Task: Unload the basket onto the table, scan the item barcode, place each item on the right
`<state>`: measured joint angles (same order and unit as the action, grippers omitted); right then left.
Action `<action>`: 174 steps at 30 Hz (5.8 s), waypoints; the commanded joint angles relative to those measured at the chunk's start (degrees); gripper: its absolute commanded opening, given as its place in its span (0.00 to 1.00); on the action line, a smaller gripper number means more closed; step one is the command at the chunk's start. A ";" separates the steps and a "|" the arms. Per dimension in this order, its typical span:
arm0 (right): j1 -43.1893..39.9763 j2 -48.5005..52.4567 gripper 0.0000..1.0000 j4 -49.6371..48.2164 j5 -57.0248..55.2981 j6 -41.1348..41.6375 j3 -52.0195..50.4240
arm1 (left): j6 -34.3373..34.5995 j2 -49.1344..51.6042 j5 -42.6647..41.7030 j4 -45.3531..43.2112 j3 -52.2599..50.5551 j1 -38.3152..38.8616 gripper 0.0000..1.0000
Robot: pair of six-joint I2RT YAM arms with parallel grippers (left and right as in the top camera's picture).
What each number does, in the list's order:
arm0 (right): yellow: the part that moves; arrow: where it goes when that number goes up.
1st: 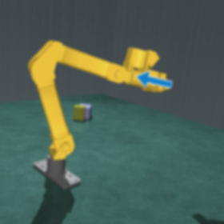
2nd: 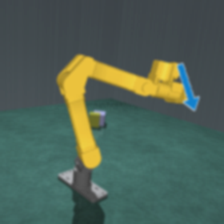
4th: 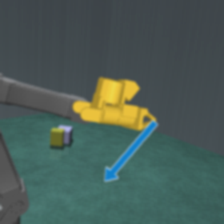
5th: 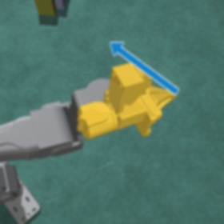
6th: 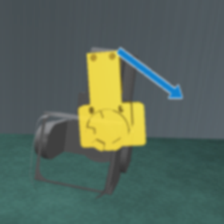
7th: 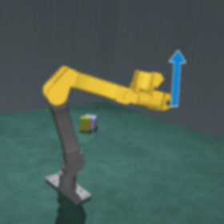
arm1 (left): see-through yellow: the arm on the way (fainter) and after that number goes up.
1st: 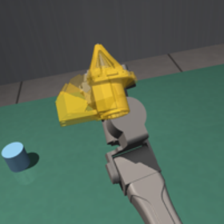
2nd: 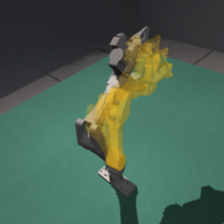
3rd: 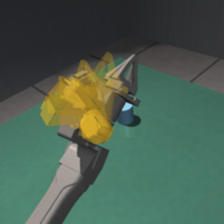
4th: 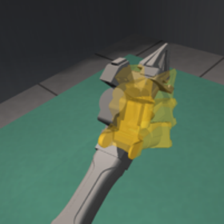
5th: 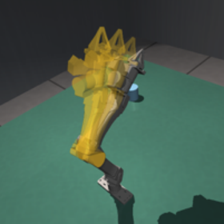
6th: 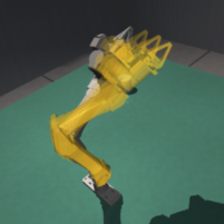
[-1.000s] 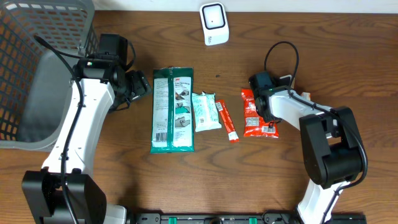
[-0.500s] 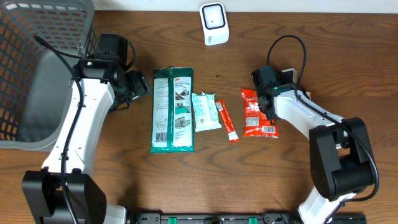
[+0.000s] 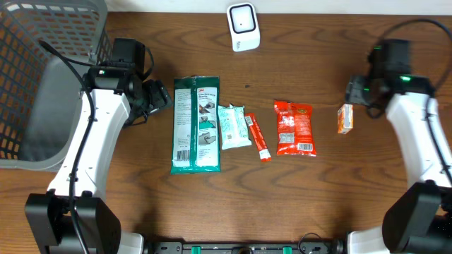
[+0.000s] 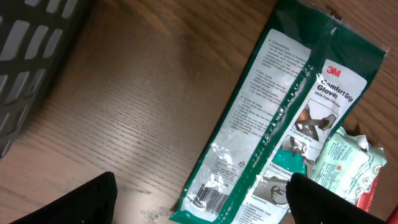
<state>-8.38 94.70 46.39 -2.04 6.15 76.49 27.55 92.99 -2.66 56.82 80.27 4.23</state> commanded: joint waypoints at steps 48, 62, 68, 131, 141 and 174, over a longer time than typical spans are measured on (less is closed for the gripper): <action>-2.01 5.60 0.01 -8.59 4.90 -3.67 -9.88 | -0.52 -0.39 0.72 0.35 0.20 -0.09 0.88; 4.44 2.01 0.01 22.91 6.43 -1.42 31.69 | -0.52 -0.39 0.72 0.35 0.20 -0.09 0.88; 10.82 5.25 0.01 30.71 8.41 1.11 52.17 | -0.52 -0.39 0.72 0.35 0.20 -0.09 0.88; 32.11 60.59 0.01 -8.70 -16.63 -11.74 76.70 | -0.52 -0.39 0.72 0.33 0.20 -0.09 0.88; 31.10 60.57 0.01 -4.17 -11.76 -5.51 76.70 | -0.55 -0.39 0.72 0.35 0.20 -0.09 0.88; 23.32 25.70 0.01 50.95 -9.51 -2.01 75.95 | -0.52 -0.39 0.72 0.35 0.20 -0.09 0.88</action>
<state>17.80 118.45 97.10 -10.22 1.98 153.80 27.16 92.99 -2.66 56.84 80.27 4.23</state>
